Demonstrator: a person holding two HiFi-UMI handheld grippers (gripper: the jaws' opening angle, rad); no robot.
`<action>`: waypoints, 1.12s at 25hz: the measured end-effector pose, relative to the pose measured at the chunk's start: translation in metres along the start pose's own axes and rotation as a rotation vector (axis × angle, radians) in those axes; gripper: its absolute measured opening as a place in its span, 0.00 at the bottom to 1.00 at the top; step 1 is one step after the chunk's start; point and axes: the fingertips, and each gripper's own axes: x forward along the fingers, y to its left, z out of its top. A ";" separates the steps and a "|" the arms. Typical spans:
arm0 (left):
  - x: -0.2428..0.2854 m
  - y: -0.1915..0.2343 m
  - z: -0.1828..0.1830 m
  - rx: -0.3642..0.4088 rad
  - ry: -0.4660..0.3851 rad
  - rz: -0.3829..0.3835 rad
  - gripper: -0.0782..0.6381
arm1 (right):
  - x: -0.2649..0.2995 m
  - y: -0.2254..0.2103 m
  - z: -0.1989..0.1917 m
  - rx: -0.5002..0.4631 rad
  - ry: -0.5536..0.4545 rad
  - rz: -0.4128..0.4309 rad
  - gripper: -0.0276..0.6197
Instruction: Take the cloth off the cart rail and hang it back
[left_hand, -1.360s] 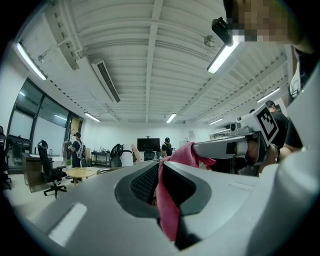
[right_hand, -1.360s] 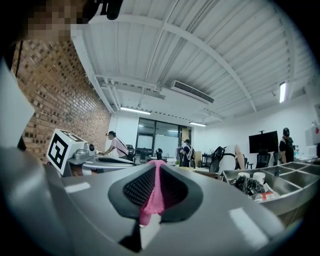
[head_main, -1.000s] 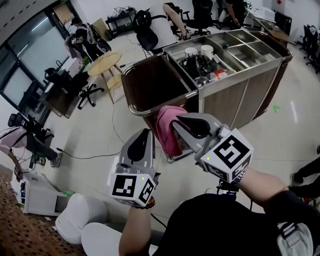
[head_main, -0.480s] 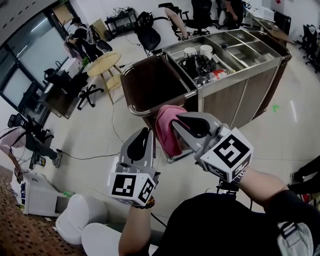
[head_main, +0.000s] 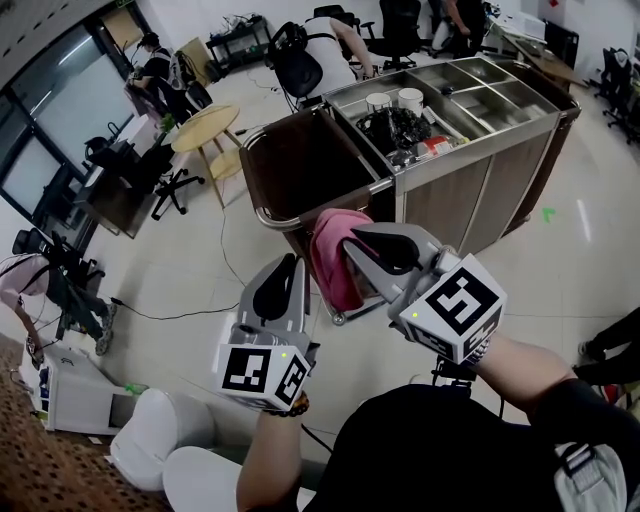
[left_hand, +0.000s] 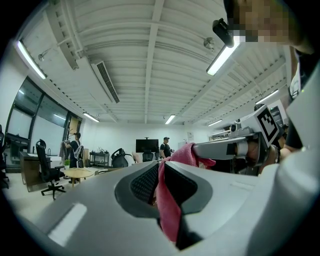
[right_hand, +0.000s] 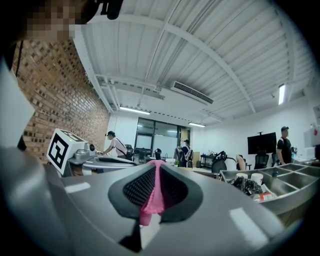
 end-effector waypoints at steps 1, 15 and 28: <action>0.000 0.001 0.000 -0.002 -0.001 -0.001 0.15 | 0.001 -0.001 0.001 0.003 0.003 -0.009 0.08; -0.020 0.006 0.010 -0.032 -0.008 -0.058 0.15 | 0.001 0.022 0.006 -0.013 0.040 -0.079 0.08; 0.011 -0.047 0.015 -0.066 -0.008 -0.235 0.14 | -0.052 -0.009 0.008 -0.008 0.065 -0.242 0.08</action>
